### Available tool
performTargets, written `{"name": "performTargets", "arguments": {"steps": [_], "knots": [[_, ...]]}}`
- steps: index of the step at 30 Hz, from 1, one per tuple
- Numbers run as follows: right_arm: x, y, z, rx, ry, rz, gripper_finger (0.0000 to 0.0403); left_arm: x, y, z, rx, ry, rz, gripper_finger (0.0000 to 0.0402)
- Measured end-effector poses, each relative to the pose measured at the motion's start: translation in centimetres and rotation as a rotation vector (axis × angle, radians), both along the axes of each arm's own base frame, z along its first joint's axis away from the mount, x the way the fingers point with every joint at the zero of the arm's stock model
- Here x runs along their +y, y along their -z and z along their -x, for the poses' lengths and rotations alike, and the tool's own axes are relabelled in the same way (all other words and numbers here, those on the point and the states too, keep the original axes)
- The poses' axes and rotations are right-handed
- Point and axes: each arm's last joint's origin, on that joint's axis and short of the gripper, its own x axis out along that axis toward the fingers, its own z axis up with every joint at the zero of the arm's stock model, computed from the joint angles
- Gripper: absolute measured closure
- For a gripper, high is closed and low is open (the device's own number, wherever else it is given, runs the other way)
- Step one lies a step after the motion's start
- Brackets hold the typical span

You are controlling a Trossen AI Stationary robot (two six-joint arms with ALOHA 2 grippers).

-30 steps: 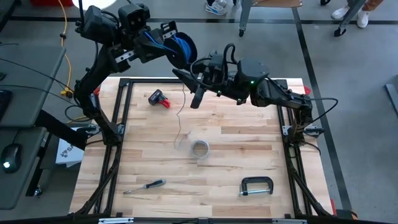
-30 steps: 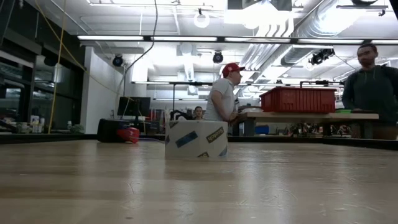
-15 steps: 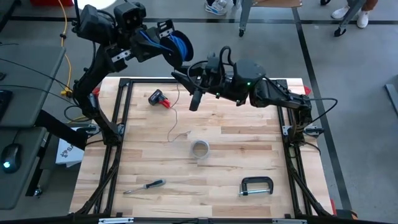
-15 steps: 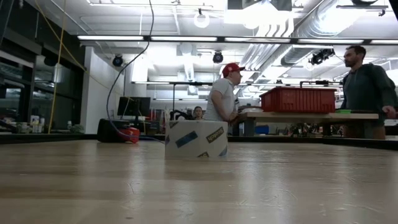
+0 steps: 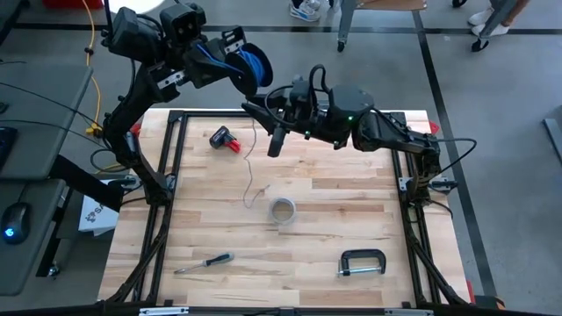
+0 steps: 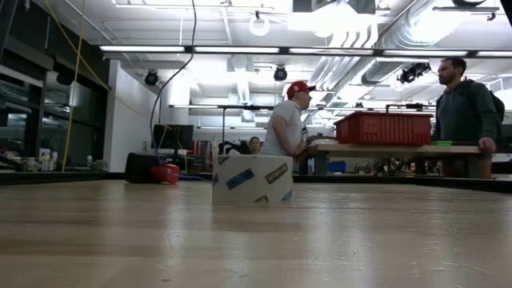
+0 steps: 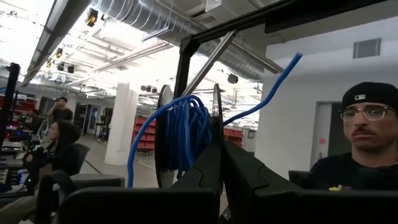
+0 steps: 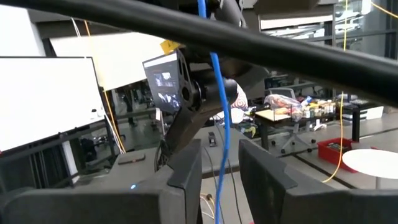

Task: Coil cords
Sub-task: Coil the blue wire on the spool

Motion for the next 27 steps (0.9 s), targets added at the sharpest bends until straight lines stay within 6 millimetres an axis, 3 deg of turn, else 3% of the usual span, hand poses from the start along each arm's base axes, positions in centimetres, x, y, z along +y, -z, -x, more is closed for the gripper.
{"name": "performTargets", "arguments": {"steps": [18, 27], "knots": [[0.00, 0.14, -0.03, 0.012, -0.003, -0.013, 0.0323, -0.02, -0.06, 0.07, -0.010, -0.001, -0.004, 0.0401], [0.05, 0.14, -0.03, 0.012, -0.004, -0.014, 0.0396, 0.44, -0.24, 0.56, -0.021, -0.026, -0.007, 0.0401]]}}
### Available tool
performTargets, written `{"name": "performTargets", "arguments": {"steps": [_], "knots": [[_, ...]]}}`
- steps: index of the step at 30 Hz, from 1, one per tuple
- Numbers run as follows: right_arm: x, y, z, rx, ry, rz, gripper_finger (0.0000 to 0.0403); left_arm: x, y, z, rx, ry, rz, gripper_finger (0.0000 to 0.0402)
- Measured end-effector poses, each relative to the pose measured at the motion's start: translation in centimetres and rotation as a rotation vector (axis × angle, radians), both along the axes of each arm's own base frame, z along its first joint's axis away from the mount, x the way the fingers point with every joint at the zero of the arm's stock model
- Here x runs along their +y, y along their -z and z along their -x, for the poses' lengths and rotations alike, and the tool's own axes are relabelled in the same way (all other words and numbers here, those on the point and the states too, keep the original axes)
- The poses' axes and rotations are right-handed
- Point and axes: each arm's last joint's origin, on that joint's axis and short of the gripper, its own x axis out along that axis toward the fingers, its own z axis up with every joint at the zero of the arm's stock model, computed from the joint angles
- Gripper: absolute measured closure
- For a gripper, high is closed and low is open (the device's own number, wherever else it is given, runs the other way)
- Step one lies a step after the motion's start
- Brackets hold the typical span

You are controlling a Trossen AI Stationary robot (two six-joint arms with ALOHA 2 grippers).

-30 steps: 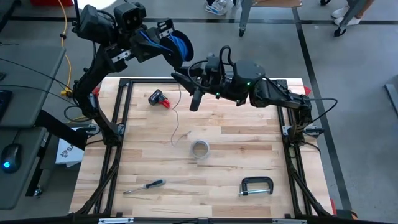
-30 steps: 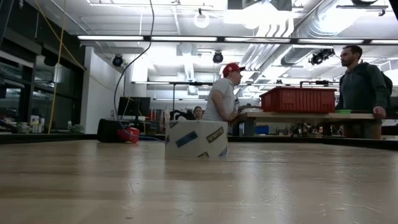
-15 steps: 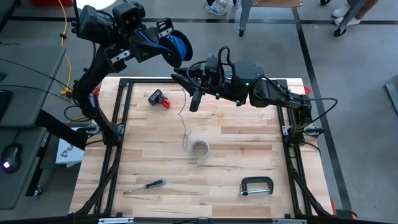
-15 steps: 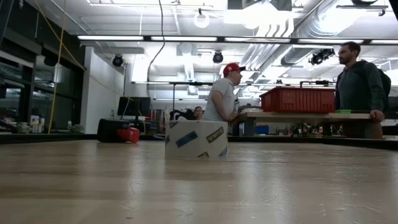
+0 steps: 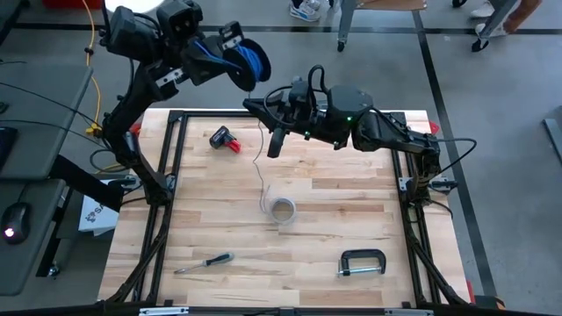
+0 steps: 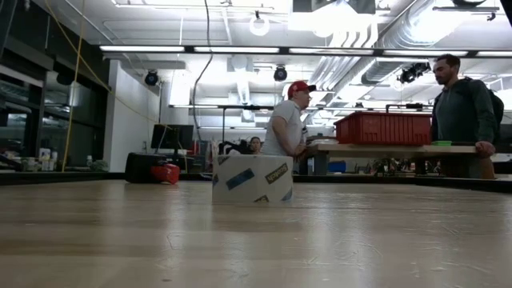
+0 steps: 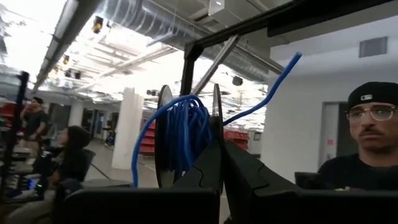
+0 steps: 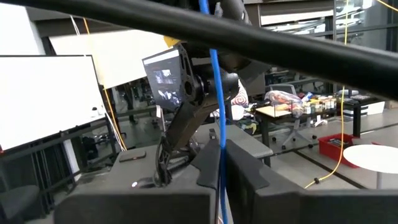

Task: Coil cords
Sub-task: Coil the blue wire on the spool

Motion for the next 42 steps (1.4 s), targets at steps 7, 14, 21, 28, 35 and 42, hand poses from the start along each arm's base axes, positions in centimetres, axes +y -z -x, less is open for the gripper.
{"name": "performTargets", "arguments": {"steps": [7, 14, 21, 28, 35, 42], "knots": [[0.9, 0.1, 0.0, 0.015, -0.051, -0.001, 0.0399, 1.2, -0.8, 2.2, -0.049, -0.113, -0.028, 0.0401], [1.6, -0.1, 0.3, 0.017, -0.075, 0.007, 0.0401, 3.0, -1.0, 4.4, -0.022, -0.232, -0.013, 0.0401], [1.7, -0.2, 0.7, 0.035, -0.075, 0.008, 0.0402, 3.7, -1.5, 6.6, -0.034, -0.317, -0.026, 0.0401], [1.7, 0.3, 0.7, 0.080, -0.082, -0.014, 0.0402, 4.0, -2.0, 8.4, -0.059, -0.386, -0.044, 0.0401], [1.6, 0.6, 0.7, 0.113, -0.087, -0.028, 0.0403, 4.7, -2.0, 9.1, -0.058, -0.445, -0.059, 0.0401], [1.5, 1.7, 0.8, 0.226, -0.077, -0.058, 0.0403, 5.1, -1.7, 9.0, -0.038, -0.476, -0.058, 0.0401]]}}
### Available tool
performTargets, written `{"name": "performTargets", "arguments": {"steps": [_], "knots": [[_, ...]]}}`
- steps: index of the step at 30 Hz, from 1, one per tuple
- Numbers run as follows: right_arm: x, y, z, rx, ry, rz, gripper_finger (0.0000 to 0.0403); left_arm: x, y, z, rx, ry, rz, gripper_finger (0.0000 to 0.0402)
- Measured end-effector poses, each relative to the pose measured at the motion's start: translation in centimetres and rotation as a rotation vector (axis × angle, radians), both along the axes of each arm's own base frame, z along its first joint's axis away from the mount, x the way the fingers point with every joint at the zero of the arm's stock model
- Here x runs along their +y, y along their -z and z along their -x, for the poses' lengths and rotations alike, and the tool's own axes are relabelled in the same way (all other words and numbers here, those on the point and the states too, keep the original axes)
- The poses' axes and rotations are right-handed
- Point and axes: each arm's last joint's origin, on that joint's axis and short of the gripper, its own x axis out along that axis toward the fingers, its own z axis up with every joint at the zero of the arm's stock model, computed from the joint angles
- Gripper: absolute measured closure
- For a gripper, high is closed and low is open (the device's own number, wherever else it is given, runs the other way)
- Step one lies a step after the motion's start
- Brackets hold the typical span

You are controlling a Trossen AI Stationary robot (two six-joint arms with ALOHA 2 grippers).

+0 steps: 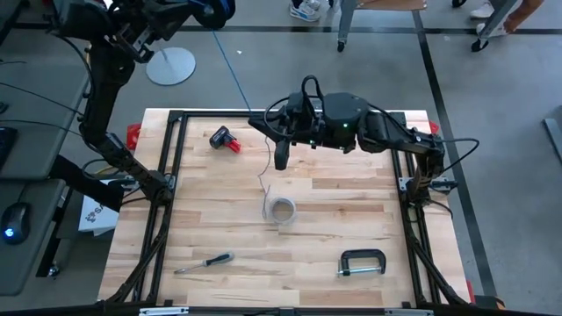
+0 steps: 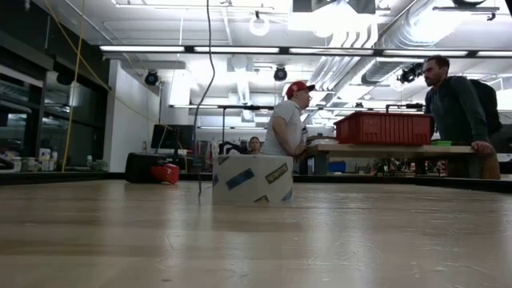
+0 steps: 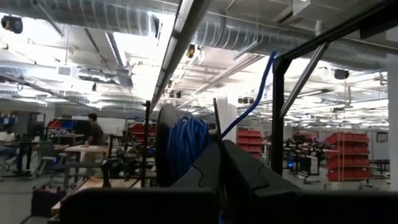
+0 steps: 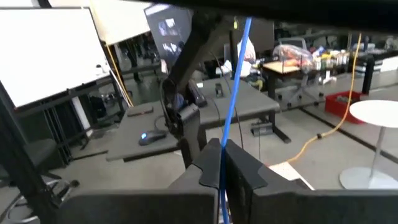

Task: Coil cords
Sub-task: Coil the blue wire on the spool

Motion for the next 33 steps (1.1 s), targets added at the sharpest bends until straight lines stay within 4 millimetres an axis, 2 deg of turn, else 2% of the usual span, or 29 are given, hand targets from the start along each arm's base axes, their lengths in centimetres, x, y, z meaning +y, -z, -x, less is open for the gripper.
{"name": "performTargets", "arguments": {"steps": [4, 9, 14, 24, 33], "knots": [[0.0, 0.1, 0.0, 0.015, -0.004, 0.000, 0.0403, 0.3, 0.4, -0.2, 0.039, -0.007, 0.049, 0.0401], [0.1, 0.0, 0.6, 0.037, -0.028, 0.000, 0.0403, 0.7, 1.6, -0.7, 0.196, 0.049, 0.198, 0.0401], [0.3, -0.7, 2.0, 0.048, -0.038, 0.004, 0.0403, 0.9, 3.0, -1.0, 0.338, 0.098, 0.298, 0.0401], [0.7, -1.7, 4.7, 0.090, -0.049, 0.024, 0.0403, 0.0, 5.0, -0.8, 0.556, 0.221, 0.449, 0.0401], [0.5, -2.0, 5.5, 0.107, -0.050, 0.062, 0.0403, -1.5, 6.3, -2.0, 0.691, 0.349, 0.537, 0.0401]]}}
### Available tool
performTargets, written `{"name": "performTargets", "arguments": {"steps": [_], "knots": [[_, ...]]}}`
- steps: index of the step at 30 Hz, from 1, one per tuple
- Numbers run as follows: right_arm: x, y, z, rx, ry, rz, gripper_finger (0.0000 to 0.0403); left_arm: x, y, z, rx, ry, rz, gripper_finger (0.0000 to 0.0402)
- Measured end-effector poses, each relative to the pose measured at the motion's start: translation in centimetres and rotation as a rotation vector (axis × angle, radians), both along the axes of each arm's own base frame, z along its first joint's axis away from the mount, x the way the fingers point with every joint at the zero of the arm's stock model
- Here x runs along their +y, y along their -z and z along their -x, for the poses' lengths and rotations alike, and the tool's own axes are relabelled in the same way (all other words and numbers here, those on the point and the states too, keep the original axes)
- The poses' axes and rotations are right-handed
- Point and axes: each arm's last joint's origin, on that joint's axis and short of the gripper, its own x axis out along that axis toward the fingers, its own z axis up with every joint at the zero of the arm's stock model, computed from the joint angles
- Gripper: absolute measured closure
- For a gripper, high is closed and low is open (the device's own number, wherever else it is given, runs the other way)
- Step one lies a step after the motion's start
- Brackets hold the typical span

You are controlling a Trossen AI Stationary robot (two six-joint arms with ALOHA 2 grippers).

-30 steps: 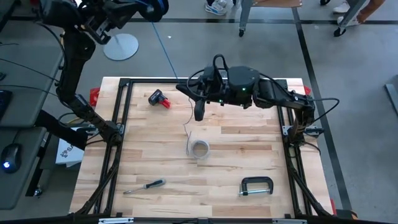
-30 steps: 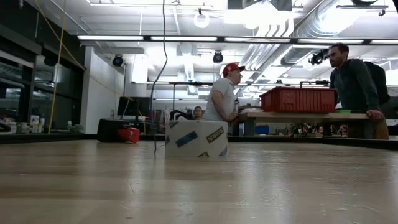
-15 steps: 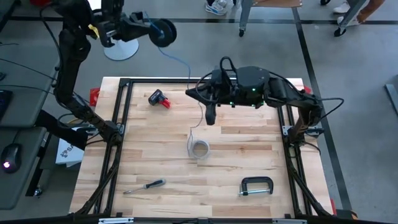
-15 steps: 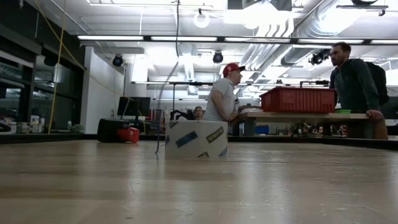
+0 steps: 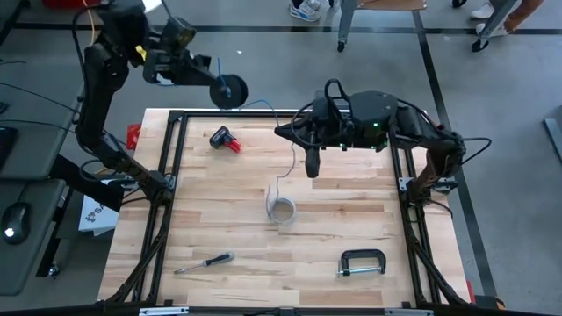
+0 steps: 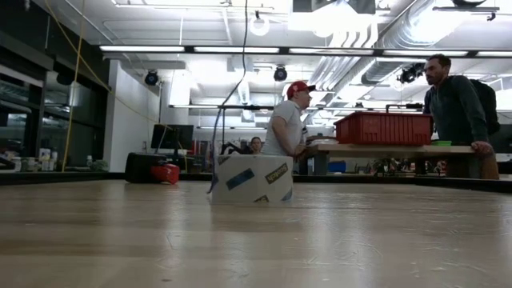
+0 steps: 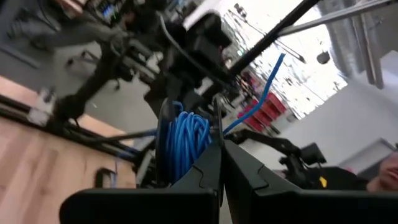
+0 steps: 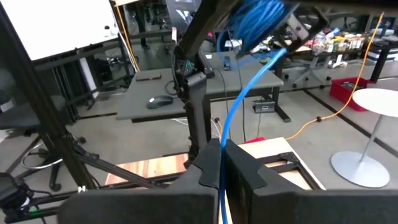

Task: Coil cords
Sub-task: Coil the blue wire on the spool

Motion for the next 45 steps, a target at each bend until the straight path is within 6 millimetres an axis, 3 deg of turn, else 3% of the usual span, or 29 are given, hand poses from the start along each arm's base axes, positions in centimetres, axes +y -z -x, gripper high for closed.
{"name": "performTargets", "arguments": {"steps": [17, 31, 39, 45], "knots": [[0.1, -0.6, 0.1, -0.050, -0.056, 0.026, 0.0403, -1.9, 2.0, -2.8, 0.133, 0.060, 0.032, 0.0401], [0.5, -0.4, 0.4, -0.021, -0.105, -0.056, 0.0403, -1.5, -0.3, -2.9, -0.063, 0.018, -0.049, 0.0401], [1.8, -0.4, 0.6, -0.017, -0.152, -0.043, 0.0403, -0.1, -0.3, -2.2, -0.076, -0.100, -0.092, 0.0401], [2.1, -1.0, 1.1, -0.054, -0.168, -0.025, 0.0403, 0.1, 0.7, -2.0, 0.024, -0.109, -0.027, 0.0401]]}}
